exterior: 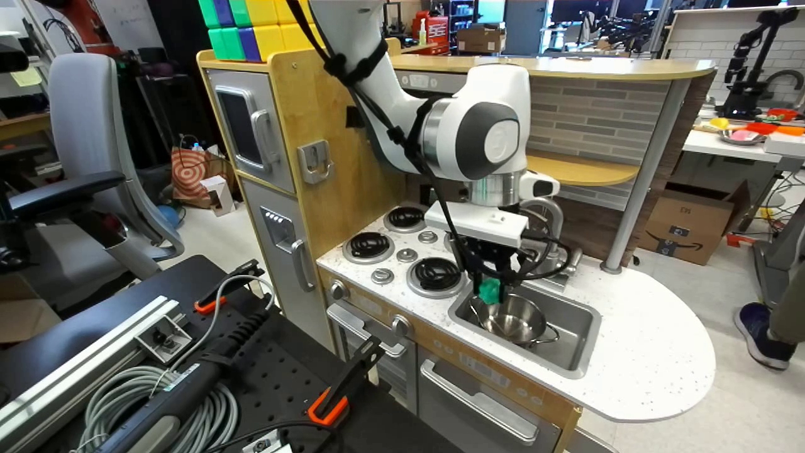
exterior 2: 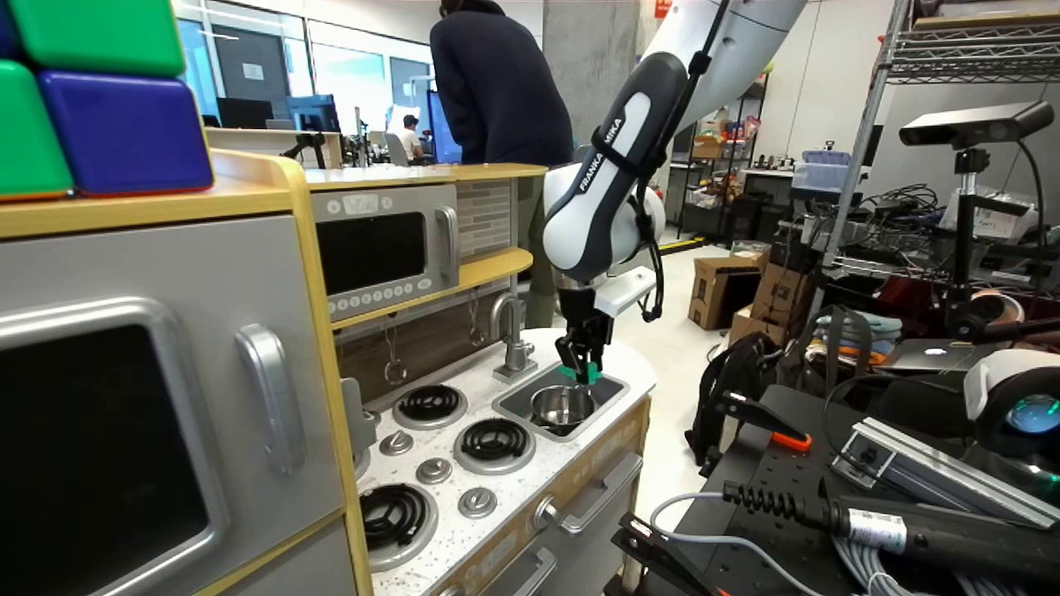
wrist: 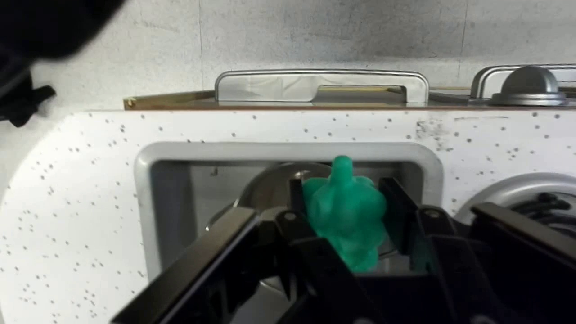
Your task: Pick the object on the stove and put it in the pot in the sink
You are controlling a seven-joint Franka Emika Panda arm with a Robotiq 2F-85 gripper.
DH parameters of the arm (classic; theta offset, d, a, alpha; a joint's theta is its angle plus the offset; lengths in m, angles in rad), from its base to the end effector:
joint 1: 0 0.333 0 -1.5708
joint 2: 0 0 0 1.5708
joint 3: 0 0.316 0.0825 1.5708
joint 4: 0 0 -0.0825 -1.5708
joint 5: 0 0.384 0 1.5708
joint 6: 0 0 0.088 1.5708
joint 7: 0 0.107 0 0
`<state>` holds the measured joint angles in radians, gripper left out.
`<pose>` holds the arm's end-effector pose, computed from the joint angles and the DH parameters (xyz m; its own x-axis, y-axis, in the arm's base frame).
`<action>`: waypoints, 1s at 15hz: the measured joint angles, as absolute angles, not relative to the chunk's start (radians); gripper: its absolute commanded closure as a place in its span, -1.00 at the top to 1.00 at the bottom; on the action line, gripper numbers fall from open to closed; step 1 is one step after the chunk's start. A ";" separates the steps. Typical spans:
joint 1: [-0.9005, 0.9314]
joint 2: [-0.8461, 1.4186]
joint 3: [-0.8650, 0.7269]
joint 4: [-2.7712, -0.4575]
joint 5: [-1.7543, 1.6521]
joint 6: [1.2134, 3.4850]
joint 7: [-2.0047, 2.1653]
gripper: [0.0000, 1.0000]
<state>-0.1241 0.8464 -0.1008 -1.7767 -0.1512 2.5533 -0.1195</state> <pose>0.6193 -0.1373 0.0772 0.9940 0.0477 -0.0984 0.0611 -0.9885 0.1385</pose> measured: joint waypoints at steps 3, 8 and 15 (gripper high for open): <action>-0.179 0.849 -0.103 -1.772 -0.115 2.544 -0.104 -0.60; -0.218 0.896 -0.098 -1.656 -0.025 2.439 -0.076 -0.60; -0.217 1.075 -0.091 -1.344 0.010 2.207 0.017 -0.60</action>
